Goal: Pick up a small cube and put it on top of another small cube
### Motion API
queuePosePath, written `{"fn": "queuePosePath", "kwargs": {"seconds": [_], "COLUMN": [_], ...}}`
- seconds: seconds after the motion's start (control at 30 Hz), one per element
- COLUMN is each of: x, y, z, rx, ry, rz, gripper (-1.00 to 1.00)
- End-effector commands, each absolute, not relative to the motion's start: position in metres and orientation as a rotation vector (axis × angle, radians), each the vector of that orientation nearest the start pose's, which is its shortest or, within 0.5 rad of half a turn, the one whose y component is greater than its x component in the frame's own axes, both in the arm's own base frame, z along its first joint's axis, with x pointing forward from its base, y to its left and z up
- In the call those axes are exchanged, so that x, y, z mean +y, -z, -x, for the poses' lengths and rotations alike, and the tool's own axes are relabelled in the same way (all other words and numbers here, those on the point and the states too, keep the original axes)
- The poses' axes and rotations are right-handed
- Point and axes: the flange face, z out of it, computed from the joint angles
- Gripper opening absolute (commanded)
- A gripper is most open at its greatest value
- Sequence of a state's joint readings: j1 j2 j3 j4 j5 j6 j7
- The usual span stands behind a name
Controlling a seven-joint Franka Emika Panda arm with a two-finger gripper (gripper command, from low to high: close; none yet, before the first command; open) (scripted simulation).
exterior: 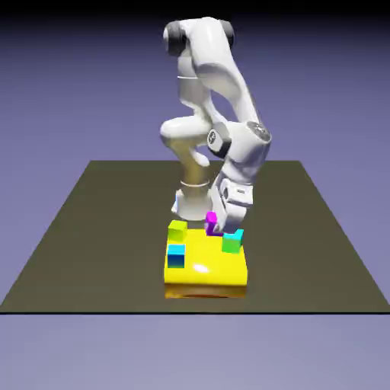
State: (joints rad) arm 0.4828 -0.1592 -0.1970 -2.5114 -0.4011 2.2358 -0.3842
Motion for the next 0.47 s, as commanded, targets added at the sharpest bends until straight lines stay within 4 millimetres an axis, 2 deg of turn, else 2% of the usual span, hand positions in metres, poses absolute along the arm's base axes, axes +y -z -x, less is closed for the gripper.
{"fn": "queuePosePath", "kwargs": {"seconds": [0.0,0.07,0.13,0.3,0.33,0.37,0.4,0.43], "x": [0.122,0.137,0.144,0.134,0.134,0.134,0.134,0.136], "y": [-0.333,-0.337,-0.345,-0.276,-0.276,-0.276,-0.276,-0.289], "z": [-0.412,-0.387,-0.383,-0.385,-0.385,-0.385,-0.385,-0.386], "rx": [-1.557,-1.585,-1.641,-1.641,-1.641,-1.641,-1.641,-1.641], "ry": [-0.187,-0.135,-0.092,-0.092,-0.092,-0.092,-0.092,-0.092], "rz": [3.005,2.955,2.907,2.907,2.907,2.907,2.907,2.909], "gripper": [-1.0,-1.0,-1.0,-1.0,-1.0,1.0,1.0,1.0]}}
